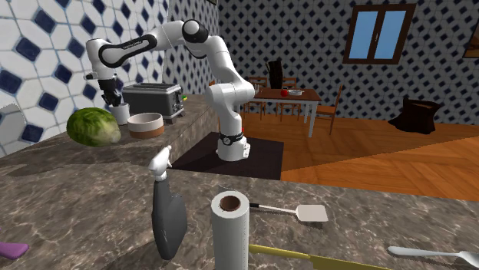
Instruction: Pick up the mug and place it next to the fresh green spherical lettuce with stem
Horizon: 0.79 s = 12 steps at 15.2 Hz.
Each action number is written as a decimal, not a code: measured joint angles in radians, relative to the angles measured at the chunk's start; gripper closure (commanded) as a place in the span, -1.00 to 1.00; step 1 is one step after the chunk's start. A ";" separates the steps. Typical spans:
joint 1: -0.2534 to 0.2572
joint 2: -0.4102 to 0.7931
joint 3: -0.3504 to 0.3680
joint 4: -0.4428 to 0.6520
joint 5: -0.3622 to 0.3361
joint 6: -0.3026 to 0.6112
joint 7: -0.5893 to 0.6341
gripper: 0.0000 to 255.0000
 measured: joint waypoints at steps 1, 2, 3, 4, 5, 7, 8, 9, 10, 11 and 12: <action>0.001 -0.005 -0.004 -0.007 -0.005 0.009 0.003 1.00; 0.002 -0.008 -0.008 -0.015 -0.010 0.020 0.006 1.00; -0.001 -0.010 -0.010 -0.025 -0.012 0.029 0.008 1.00; 0.006 -0.017 -0.017 -0.028 -0.020 0.038 0.013 1.00; 0.011 -0.024 -0.023 -0.030 -0.025 0.045 0.016 1.00; 0.010 -0.027 -0.027 -0.037 -0.030 0.054 0.018 1.00; 0.010 -0.028 -0.027 -0.038 -0.030 0.055 0.018 1.00; 0.010 -0.028 -0.027 -0.038 -0.031 0.056 0.018 1.00; 0.010 -0.028 -0.028 -0.038 -0.031 0.056 0.018 1.00; 0.010 -0.028 -0.028 -0.039 -0.031 0.056 0.018 1.00; 0.010 -0.028 -0.028 -0.039 -0.031 0.056 0.018 -1.00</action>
